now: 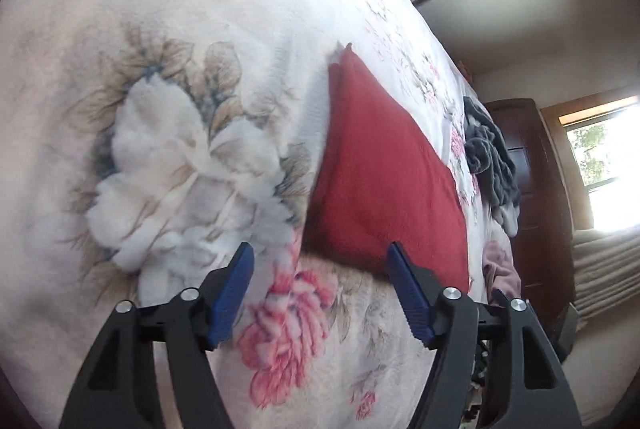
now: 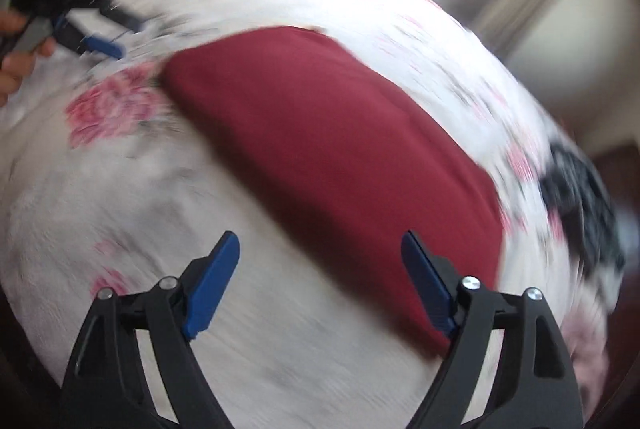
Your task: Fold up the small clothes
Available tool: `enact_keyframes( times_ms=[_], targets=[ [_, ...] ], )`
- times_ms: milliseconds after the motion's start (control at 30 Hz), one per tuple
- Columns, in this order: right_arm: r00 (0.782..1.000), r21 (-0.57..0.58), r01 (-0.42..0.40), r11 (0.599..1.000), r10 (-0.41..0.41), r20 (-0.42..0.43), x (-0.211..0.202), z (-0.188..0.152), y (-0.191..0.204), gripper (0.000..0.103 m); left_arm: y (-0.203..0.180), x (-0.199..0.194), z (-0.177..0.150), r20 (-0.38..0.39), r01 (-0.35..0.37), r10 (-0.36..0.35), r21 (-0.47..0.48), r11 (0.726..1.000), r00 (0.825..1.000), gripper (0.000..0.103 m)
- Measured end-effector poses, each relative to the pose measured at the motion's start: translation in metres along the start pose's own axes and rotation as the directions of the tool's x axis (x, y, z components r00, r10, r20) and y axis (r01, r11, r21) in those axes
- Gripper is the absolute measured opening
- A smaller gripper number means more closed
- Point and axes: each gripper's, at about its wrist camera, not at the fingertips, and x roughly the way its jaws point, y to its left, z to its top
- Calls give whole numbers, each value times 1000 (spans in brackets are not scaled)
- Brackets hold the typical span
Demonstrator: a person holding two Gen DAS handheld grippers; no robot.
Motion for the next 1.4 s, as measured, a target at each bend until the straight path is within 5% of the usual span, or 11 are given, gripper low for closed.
enact_keyframes(
  times_ms=[333,833,1033,1167,1400],
  targets=[
    [986,-337,163,927,-146,77,50,76,135,67,19,-26,-7,63,26,-25,-18,1000,998,82],
    [948,-434,314,844,-299,105,118,106,161,61,40,-26,16,121,184,-174,-75,980,977,83],
    [948,-412,315,855,-306,90,136,120,155,49,40,-36,32,143,231,-219,-68,971,965,83],
    [965,-343,257,903,-257,46,138,127,143,34,45,-40,41,160,271,-255,-92,958,954,83],
    [978,-254,204,945,-207,15,134,138,125,27,55,-18,60,121,373,-357,-158,914,926,83]
  ],
)
